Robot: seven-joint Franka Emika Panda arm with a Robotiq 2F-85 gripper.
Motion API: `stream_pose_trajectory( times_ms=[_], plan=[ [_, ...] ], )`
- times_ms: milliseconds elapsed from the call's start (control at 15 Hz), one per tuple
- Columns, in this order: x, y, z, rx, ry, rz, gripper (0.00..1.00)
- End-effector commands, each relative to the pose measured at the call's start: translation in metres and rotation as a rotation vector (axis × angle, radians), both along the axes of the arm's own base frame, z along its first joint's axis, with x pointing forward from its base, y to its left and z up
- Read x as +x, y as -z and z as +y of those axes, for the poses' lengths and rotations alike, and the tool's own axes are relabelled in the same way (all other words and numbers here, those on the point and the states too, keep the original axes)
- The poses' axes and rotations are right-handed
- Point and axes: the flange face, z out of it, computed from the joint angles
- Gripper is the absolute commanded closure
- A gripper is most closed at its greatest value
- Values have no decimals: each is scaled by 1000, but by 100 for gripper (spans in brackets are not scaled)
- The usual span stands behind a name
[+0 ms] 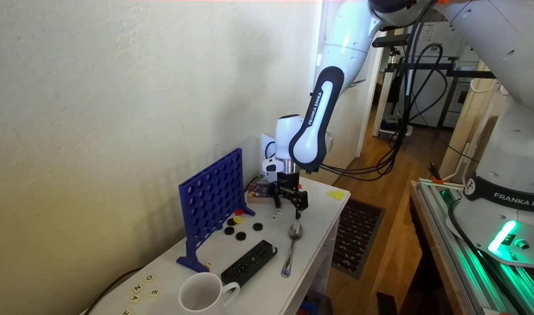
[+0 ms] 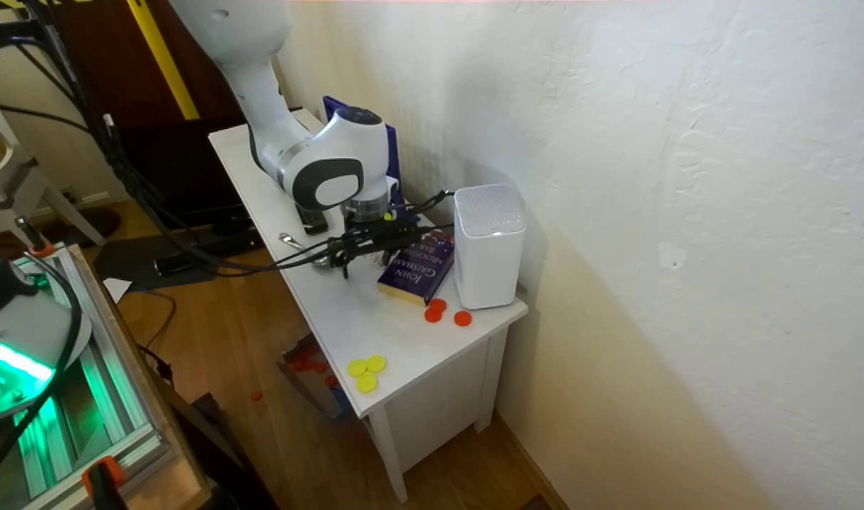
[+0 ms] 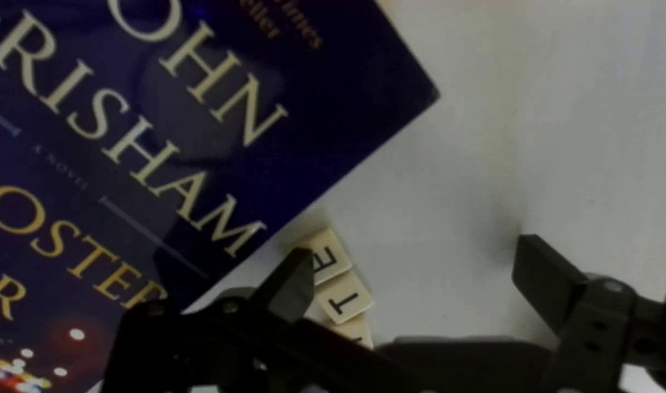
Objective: Move the letter block to the right
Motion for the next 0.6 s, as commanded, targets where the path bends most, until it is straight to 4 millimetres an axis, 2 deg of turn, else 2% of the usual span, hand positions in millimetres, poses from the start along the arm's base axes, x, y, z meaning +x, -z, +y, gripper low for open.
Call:
stream_pose_trajectory(
  times_ms=[0,400,533],
  plan=[
    [-3,-23,-1,24,74,-19,0],
    [-16,-62,-10,-9,108,-23,0],
    [-21,-87,0,21,183,-25,0]
  ],
)
